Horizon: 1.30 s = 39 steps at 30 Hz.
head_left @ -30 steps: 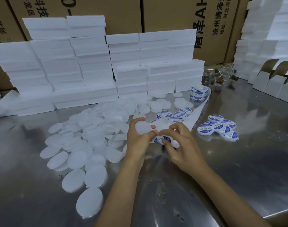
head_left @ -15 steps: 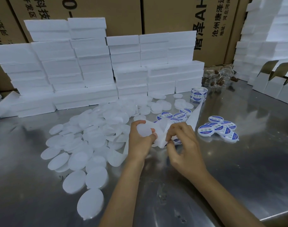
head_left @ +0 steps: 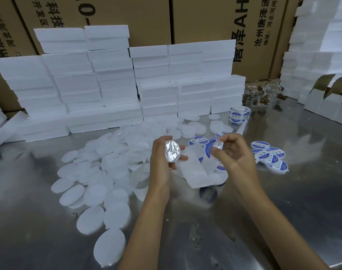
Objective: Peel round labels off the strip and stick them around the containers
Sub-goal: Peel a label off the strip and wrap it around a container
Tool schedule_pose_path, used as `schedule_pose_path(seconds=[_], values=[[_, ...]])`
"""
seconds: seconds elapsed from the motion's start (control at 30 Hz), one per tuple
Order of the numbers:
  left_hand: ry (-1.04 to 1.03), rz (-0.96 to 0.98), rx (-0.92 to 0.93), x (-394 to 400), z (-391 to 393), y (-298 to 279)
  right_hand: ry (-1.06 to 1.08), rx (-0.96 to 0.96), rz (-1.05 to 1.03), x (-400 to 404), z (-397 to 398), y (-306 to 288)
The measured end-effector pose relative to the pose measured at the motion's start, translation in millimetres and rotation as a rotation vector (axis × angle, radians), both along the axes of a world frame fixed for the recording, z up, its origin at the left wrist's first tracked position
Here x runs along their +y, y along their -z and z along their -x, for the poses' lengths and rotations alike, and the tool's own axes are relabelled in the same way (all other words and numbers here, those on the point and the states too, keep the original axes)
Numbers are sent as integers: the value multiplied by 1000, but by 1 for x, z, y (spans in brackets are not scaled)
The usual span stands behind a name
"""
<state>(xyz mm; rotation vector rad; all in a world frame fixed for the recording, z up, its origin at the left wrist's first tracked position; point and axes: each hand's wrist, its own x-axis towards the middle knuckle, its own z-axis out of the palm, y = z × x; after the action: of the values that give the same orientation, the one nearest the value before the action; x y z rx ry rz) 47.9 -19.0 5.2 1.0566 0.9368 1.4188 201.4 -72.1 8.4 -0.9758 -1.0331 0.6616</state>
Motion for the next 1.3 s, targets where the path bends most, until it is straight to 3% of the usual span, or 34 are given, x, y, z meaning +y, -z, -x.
schedule_pose_path(seconds=[0.13, 0.3, 0.9, 1.3], values=[[81, 63, -197, -3, 2, -3, -178, -33, 41, 16, 16, -19], [218, 57, -279, -5, 6, -3, -237, -9, 56, 26, 45, -11], [271, -61, -92, -3, -7, 1, -108, -36, 72, 33, 50, 5], [199, -202, 65, -1, -13, 7, 49, -178, 41, 28, 54, 11]])
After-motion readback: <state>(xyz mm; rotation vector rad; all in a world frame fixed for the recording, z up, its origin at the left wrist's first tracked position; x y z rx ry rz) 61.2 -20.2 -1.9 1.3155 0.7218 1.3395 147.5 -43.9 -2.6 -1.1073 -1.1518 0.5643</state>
